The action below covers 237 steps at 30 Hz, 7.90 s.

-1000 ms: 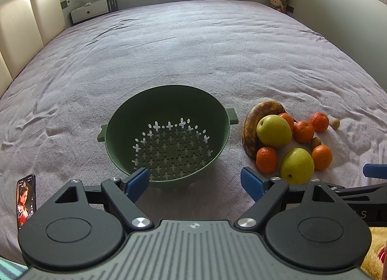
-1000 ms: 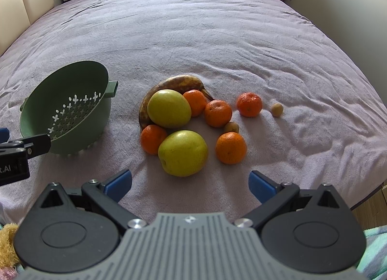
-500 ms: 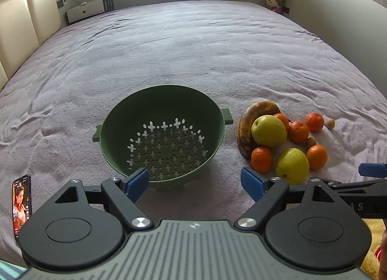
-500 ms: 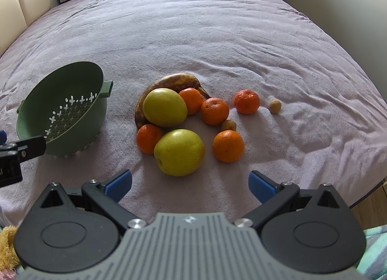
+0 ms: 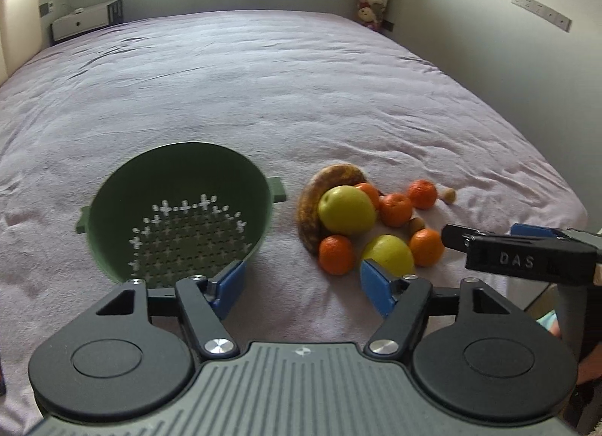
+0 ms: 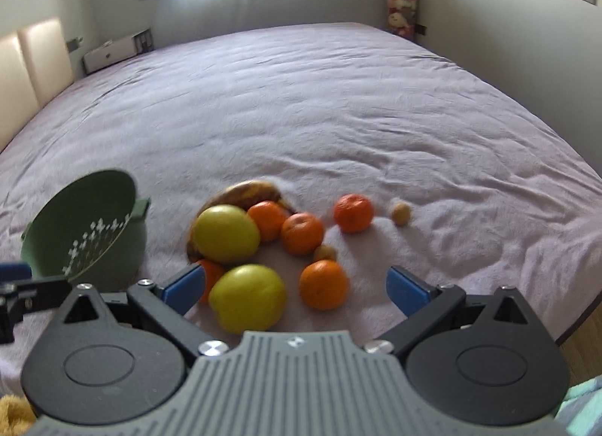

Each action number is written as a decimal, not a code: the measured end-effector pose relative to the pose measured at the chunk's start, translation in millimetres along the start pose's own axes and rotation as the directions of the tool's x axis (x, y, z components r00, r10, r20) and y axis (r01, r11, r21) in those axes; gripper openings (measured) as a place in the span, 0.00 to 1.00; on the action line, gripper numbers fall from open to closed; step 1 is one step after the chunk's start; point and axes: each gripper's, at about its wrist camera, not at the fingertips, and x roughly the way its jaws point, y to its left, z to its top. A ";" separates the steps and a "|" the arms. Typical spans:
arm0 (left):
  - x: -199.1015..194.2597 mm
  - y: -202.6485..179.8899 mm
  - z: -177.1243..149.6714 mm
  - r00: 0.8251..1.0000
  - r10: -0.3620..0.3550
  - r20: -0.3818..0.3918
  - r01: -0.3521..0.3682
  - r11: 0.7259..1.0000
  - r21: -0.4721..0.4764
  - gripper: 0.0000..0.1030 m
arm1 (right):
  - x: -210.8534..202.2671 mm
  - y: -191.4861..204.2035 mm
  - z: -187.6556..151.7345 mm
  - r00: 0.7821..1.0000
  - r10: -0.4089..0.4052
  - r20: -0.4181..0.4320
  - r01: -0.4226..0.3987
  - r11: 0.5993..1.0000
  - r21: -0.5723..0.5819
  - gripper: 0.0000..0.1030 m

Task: Organize fruits
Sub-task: 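Move left tool toward a yellow-green pear while right tool approaches an orange, then close left gripper on the yellow-green pear while right gripper closes on the orange, then lift and carry the pear with left tool while right tool carries the orange to the colander, then open left gripper releasing the pear while right gripper releases the orange into the colander, then withdraw both open tools from the colander back toward the fruit pile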

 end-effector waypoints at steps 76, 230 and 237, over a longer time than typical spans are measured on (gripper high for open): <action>139.7 -73.8 -14.9 0.978 -0.182 -0.102 0.197 0.967 0.160 0.83 | 112.1 -36.7 0.2 0.959 0.033 -0.282 0.037 0.970 0.238 0.43; 10.3 86.7 57.5 0.980 0.180 0.080 -0.159 0.963 -0.216 0.75 | 42.4 124.0 66.6 0.981 0.190 0.021 -0.164 0.893 -0.418 0.92; 8.8 57.6 53.3 0.985 0.121 0.122 -0.101 0.982 -0.160 0.75 | 21.7 84.3 55.9 0.988 0.146 0.052 -0.119 0.929 -0.349 0.92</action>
